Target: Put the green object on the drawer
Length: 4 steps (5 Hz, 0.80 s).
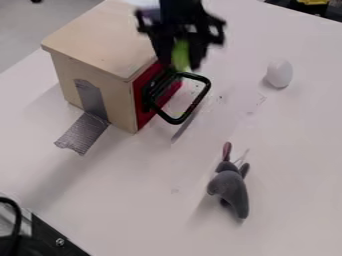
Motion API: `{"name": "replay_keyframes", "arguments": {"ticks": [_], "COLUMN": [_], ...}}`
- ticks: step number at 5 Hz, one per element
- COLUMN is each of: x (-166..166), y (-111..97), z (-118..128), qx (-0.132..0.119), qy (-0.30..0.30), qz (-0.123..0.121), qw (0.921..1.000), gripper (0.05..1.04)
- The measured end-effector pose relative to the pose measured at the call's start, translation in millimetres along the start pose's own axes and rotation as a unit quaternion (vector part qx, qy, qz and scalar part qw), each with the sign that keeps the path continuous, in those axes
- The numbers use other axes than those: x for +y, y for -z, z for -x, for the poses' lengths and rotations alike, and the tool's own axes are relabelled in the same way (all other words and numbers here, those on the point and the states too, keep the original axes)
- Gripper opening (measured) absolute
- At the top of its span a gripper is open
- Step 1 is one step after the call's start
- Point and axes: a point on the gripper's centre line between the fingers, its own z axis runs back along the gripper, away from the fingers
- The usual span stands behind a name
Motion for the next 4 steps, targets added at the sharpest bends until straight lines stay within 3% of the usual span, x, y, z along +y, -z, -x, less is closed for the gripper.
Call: {"name": "replay_keyframes", "arguments": {"ticks": [1, 2, 4], "x": [30.1, 58.7, 75.2], "y": [-11.9, -0.3, 20.6], "z": [-15.3, -13.9, -10.1], "qx": [-0.023, -0.005, 0.03], "qy": [-0.032, -0.06, -0.082], "qz": [-0.006, -0.015, -0.013], "qw": [0.9992, 0.998, 0.9961], "gripper": [0.563, 0.563, 0.607]}}
